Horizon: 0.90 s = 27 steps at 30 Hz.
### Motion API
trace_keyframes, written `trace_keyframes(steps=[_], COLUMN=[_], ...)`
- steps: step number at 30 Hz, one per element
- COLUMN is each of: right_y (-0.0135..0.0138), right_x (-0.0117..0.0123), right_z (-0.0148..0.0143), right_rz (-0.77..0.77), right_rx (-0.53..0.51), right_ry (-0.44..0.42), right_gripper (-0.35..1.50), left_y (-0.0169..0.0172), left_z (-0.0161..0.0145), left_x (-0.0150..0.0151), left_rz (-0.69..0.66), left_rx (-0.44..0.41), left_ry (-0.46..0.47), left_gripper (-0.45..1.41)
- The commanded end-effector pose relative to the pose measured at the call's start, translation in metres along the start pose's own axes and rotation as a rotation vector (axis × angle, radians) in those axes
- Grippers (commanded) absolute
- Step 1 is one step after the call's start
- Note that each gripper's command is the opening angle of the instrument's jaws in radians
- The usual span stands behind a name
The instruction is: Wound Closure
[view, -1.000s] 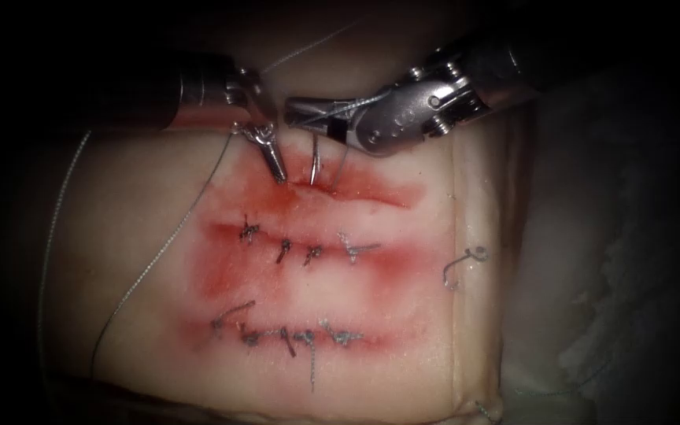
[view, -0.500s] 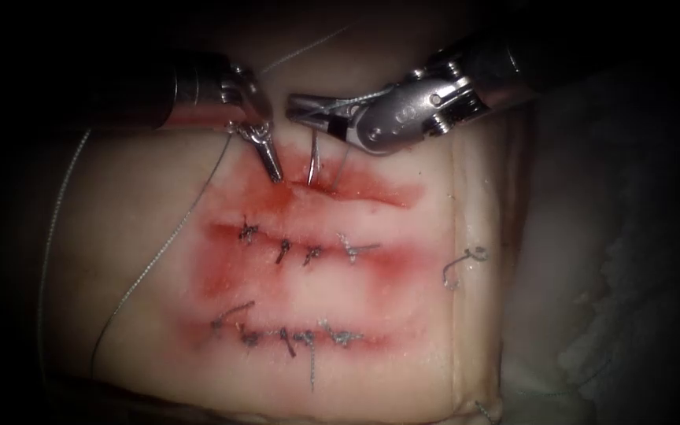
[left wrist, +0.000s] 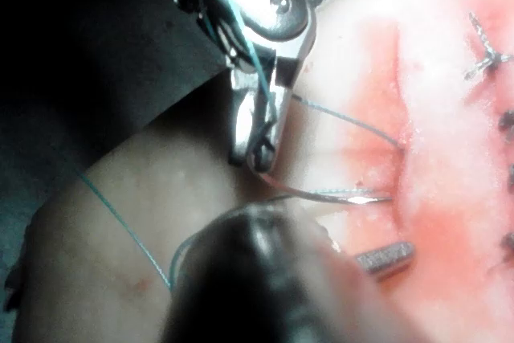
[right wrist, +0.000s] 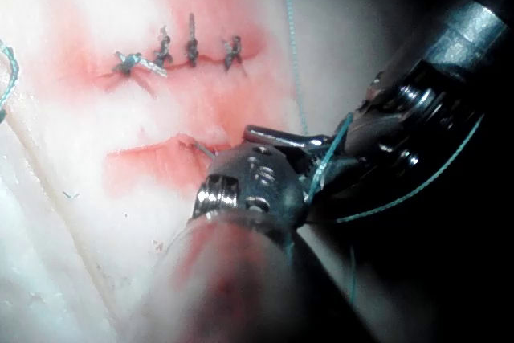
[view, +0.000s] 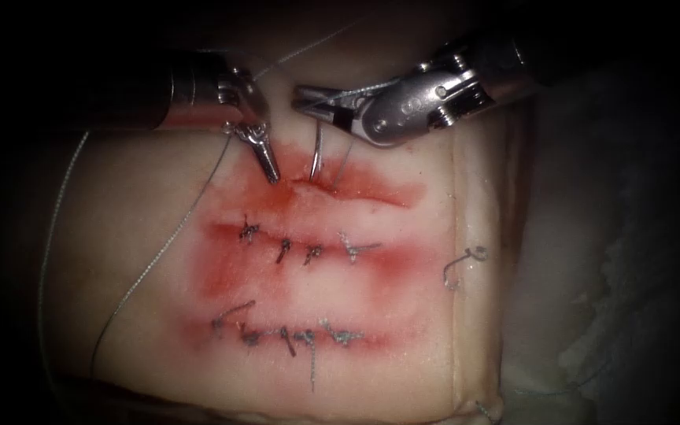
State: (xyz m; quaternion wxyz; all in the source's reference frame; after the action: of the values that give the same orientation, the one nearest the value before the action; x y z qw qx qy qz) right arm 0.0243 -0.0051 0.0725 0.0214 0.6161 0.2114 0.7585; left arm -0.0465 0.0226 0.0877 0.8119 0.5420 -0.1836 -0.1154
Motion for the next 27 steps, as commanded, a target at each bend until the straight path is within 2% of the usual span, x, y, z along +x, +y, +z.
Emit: trace_keyframes(steps=[1,19,27], right_y=[0.0002,0.0007,0.0001], right_x=[0.0001,0.0004,0.0006], right_z=[0.0009,0.0008,0.0006], right_rz=[0.006,0.175,0.177], right_rx=[0.003,0.087,0.106], right_ry=[-0.003,0.014,0.023], right_gripper=[-0.35,-0.35,-0.35], left_y=[0.0005,0.0005,0.0004], left_z=[-0.0003,-0.0003,-0.0003], left_x=[-0.0009,-0.0006,-0.0006], left_rz=[0.000,0.002,-0.003], left_rx=[-0.003,-0.004,-0.004], left_ry=[-0.002,-0.003,-0.003], left_gripper=[-0.45,-0.45,-0.45])
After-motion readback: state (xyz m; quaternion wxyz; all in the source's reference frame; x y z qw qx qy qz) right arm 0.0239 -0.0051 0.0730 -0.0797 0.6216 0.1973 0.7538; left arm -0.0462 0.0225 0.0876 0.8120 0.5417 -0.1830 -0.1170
